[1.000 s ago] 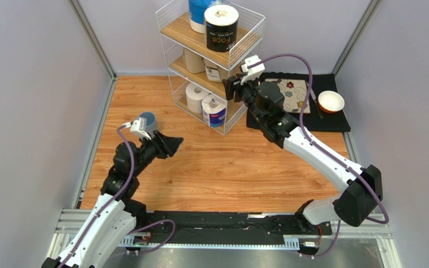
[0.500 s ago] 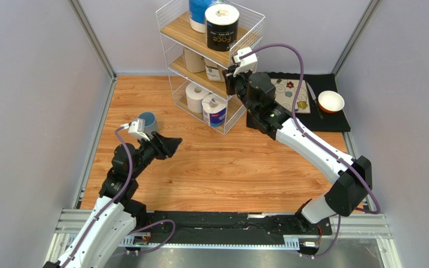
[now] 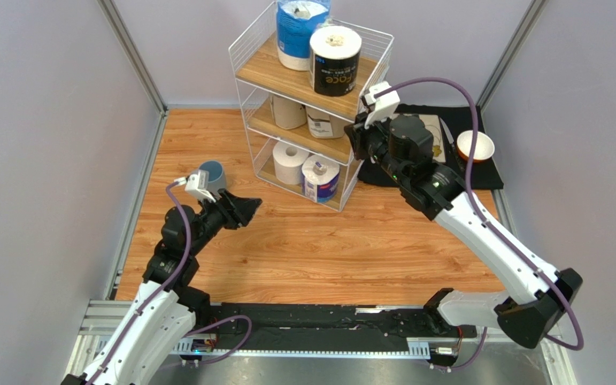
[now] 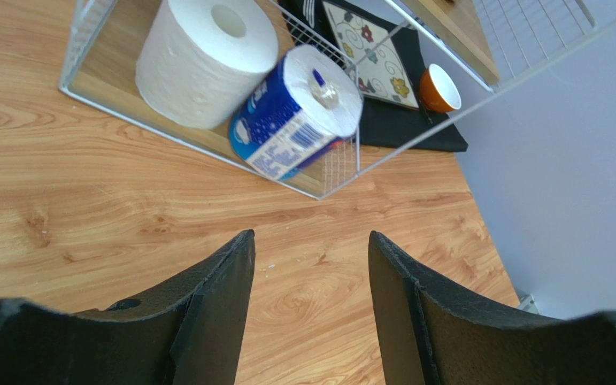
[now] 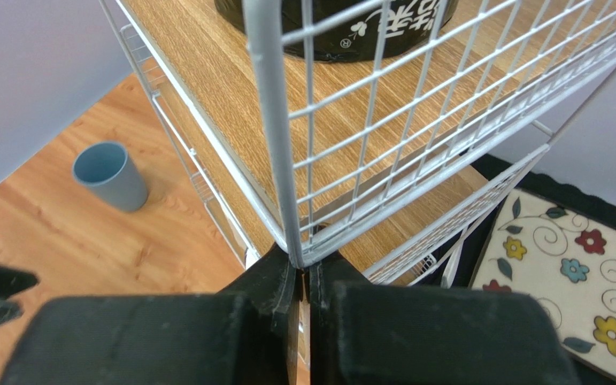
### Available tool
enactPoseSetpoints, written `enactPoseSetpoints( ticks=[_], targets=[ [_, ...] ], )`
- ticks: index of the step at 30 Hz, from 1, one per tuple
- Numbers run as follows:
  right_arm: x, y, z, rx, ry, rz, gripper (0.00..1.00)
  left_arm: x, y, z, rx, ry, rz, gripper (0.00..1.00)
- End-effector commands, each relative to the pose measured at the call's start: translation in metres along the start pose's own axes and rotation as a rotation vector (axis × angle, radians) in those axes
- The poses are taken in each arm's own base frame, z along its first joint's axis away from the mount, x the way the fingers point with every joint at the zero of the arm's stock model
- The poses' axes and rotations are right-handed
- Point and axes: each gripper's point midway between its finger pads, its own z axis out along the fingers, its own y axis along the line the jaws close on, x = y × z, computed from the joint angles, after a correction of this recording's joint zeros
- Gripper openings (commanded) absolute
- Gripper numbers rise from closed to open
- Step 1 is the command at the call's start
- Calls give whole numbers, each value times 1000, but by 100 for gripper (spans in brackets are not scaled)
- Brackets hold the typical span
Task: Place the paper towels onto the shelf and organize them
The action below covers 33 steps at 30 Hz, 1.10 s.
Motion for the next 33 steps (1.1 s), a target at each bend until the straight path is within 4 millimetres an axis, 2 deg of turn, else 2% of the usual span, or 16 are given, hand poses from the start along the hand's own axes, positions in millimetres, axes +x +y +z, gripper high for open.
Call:
enactPoseSetpoints(
  ticks=[1,3,4,11,19,20,23,28,33],
  targets=[
    [-39,22,-56,-158,-52,53,0,-10,-9,1,27,-18,-4,62],
    [-27,25,-64,-175,-9,65,0,-11,-11,1,32,-18,-5,62],
    [-28,33,-74,-229,-8,84,0,-11,-11,0,32,-18,-4,62],
    [-8,50,-117,-329,76,148,0,-12,-12,-1,31,-21,-6,62],
    [2,54,-169,-376,128,211,0,-11,-10,-4,24,-24,-4,62],
    [9,53,-174,-373,153,214,0,-12,-10,-4,24,-26,-5,62],
    [15,50,-196,-378,169,239,0,-12,-11,-4,26,-25,-5,62],
    [13,31,-230,-322,125,263,0,-17,-16,-6,34,-30,0,62],
    [23,5,-241,-200,110,263,0,-25,-20,-9,33,-49,14,62]
  ],
)
